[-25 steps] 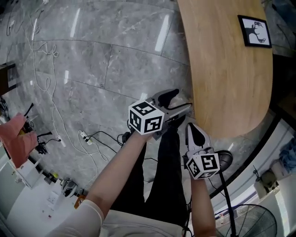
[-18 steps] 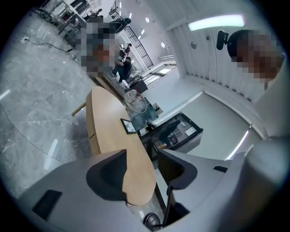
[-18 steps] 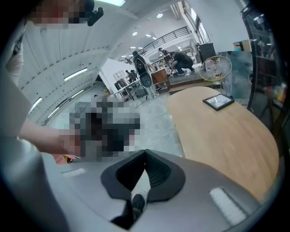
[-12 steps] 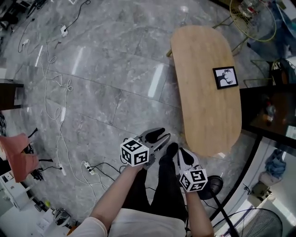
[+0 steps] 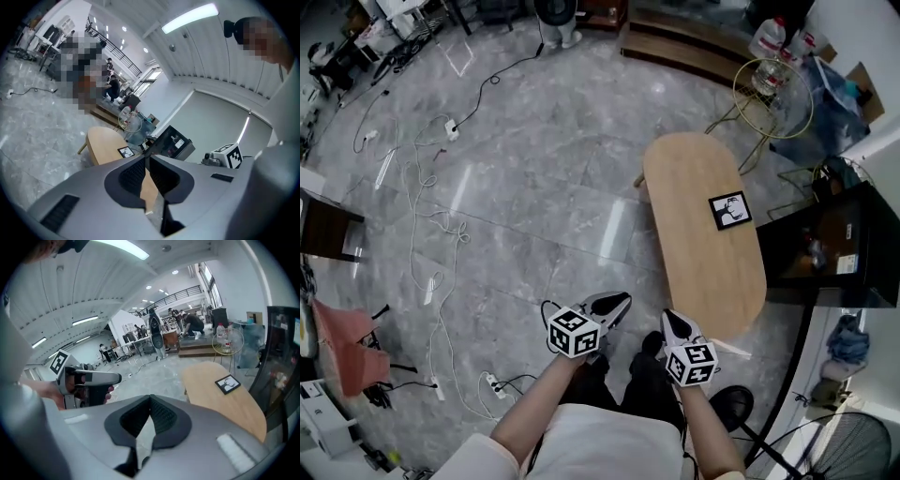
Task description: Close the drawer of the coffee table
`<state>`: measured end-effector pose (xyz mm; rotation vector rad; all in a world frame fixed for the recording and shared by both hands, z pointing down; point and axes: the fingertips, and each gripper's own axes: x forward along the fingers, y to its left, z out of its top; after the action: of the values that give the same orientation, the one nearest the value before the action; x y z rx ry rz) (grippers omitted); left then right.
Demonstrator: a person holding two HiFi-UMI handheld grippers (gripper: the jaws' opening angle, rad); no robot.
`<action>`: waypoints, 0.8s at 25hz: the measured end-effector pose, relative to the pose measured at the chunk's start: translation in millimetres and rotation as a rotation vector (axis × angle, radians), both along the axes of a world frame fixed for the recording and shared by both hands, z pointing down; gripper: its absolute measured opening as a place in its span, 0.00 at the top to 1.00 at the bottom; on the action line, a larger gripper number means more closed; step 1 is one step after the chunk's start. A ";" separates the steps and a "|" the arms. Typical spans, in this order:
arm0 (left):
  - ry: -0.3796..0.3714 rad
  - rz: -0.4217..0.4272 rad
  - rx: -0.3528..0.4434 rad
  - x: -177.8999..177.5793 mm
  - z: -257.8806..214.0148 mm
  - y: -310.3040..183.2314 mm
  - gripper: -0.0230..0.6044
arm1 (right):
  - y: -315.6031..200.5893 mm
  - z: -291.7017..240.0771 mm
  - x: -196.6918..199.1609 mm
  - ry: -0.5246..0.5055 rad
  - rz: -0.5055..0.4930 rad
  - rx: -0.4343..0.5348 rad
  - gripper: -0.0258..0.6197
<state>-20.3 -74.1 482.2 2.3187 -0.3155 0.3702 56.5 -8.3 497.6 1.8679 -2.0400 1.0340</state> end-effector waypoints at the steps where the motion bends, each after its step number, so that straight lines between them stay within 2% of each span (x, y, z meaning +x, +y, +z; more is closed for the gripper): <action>1: -0.007 0.007 0.013 -6.2 -10.6 1.2 0.91 | -1.5 -13.2 -4.8 0.015 0.000 0.015 0.94; 6: -0.028 0.061 0.082 -30.6 -58.1 7.6 0.95 | -0.8 -72.5 -22.5 0.064 0.019 0.077 0.94; 10: -0.013 0.093 0.131 -37.0 -93.0 13.4 0.95 | 16.3 -114.4 -19.7 0.114 0.046 0.115 0.94; 14: 0.038 0.146 0.129 -35.0 -119.4 30.7 0.95 | 48.8 -147.4 -6.7 0.163 0.070 0.142 0.94; 20: 0.058 0.184 0.207 -8.8 -159.8 73.0 0.95 | 108.6 -189.2 34.8 0.209 0.118 0.177 0.94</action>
<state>-29.1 -1.2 322.4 2.5658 -0.1160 0.3742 91.3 100.3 308.4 2.1057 -1.9762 0.6663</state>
